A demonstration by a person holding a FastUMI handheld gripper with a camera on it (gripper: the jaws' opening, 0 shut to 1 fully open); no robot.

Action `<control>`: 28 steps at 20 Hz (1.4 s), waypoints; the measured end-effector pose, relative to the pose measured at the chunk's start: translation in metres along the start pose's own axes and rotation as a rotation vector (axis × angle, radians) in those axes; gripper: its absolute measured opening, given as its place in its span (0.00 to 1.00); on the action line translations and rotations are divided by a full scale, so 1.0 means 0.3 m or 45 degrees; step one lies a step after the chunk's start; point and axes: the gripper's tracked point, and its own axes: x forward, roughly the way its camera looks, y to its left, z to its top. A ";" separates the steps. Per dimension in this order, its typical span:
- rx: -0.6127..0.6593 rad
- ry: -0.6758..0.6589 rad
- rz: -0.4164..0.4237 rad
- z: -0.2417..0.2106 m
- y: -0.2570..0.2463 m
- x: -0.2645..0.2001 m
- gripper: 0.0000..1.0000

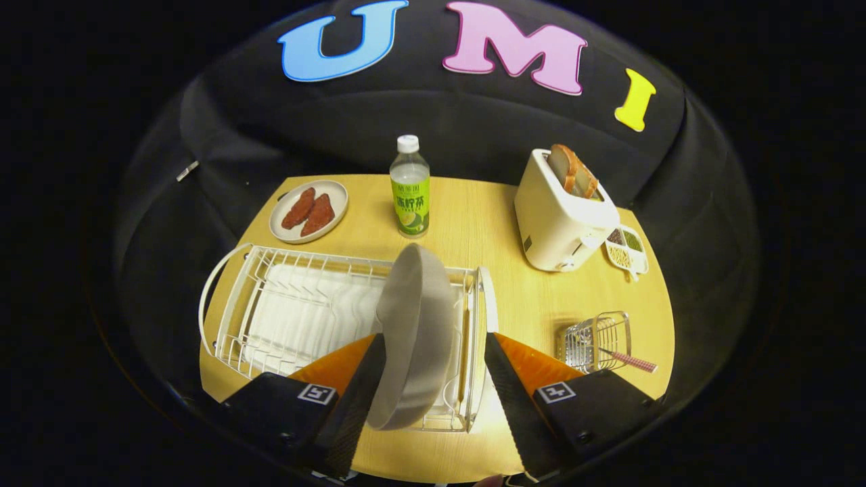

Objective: Take the plate from the dish rack, then take the spoon from the basket and place it into the plate.

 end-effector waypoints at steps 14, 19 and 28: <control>-0.093 -0.238 -0.222 0.249 -0.025 -0.096 0.28; 0.043 -0.324 0.030 0.286 -0.123 -0.259 0.28; 0.237 -0.367 0.222 0.115 -0.476 -0.524 0.28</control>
